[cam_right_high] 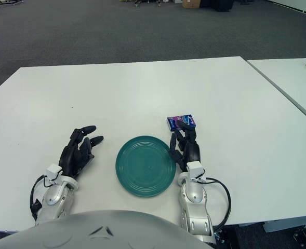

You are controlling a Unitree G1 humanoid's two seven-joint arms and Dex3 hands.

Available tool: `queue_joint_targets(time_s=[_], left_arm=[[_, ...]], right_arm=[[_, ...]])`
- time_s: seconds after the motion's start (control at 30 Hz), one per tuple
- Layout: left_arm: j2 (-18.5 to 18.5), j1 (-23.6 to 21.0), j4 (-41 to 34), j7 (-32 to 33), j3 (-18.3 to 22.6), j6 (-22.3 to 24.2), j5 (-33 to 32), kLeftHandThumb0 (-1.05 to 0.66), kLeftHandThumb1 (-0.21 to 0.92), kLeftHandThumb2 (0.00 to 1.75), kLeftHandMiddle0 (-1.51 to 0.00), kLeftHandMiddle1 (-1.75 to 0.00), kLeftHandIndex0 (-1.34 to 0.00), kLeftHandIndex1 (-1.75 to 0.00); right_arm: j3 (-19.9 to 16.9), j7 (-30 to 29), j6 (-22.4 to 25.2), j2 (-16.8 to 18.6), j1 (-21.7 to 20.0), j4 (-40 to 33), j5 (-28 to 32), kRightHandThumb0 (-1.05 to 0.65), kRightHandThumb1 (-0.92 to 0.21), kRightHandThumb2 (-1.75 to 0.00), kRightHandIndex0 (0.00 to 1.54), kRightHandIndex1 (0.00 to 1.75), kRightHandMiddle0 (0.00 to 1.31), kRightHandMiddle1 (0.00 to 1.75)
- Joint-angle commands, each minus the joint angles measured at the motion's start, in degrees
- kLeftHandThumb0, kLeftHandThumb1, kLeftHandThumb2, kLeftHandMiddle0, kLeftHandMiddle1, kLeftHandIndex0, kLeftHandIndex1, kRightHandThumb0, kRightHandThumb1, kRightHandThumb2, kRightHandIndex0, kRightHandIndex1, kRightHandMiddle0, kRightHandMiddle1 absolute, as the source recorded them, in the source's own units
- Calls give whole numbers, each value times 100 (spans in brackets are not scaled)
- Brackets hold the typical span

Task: Put the gum into the plate.

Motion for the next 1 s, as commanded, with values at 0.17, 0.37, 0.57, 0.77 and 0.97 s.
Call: queue_joint_targets(time_s=[0.17, 0.37, 0.57, 0.77, 0.97], left_arm=[[-27, -6, 85, 52, -46, 144, 53, -76, 92, 82, -44, -92, -19, -114], [-80, -70, 199, 56, -61, 109, 64, -76, 92, 82, -44, -92, -19, -114], [-108, -134, 340, 41, -72, 37, 76, -75, 92, 82, -44, -91, -19, -113], [-119, -199, 420, 48, -80, -62, 102, -73, 92, 82, -43, -89, -19, -112], [-144, -211, 386, 79, -88, -67, 121, -70, 92, 81, -44, -89, -22, -113]], right_arm=[[-52, 168, 972, -69, 380, -608, 135, -60, -92, -79, 45, 3, 0, 89], [-95, 241, 995, -223, 351, -1166, 62, -58, -92, -76, 46, 3, 0, 91], [-125, 176, 26, -805, 245, -1094, -836, -60, -92, -71, 48, 4, 0, 90], [-546, -465, -1196, -1925, 335, -1616, -3258, -68, -92, -67, 49, 5, 0, 90], [-843, -789, -1341, -2392, 180, -1653, -4691, -74, -92, -62, 46, 3, 0, 80]])
